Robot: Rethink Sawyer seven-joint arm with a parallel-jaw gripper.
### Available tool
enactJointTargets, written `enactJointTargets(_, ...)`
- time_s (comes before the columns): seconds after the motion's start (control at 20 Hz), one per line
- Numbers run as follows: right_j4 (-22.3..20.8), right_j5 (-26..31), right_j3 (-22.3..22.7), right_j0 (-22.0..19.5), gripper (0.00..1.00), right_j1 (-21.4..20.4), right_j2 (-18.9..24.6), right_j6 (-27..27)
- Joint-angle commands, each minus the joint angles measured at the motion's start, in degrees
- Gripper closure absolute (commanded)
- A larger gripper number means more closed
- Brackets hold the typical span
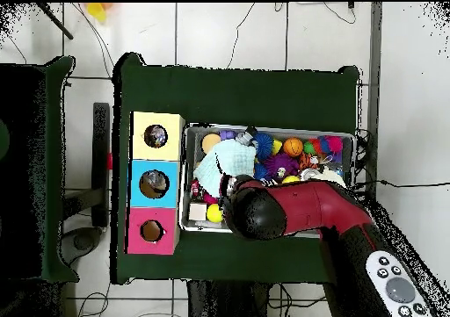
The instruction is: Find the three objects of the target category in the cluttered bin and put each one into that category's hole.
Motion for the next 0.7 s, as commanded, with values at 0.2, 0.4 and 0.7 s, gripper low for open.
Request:
enactJointTargets(0.2, -8.4, -1.2, -4.7, 0.0, 0.0, 8.9, 0.7, -8.1)
enactJointTargets(0.4, -9.8, -2.2, -4.7, 0.2, 0.0, 9.4, 0.3, -6.5)
enactJointTargets(0.7, -10.7, -2.4, -5.0, 0.1, 0.0, 10.2, 0.5, -5.4)
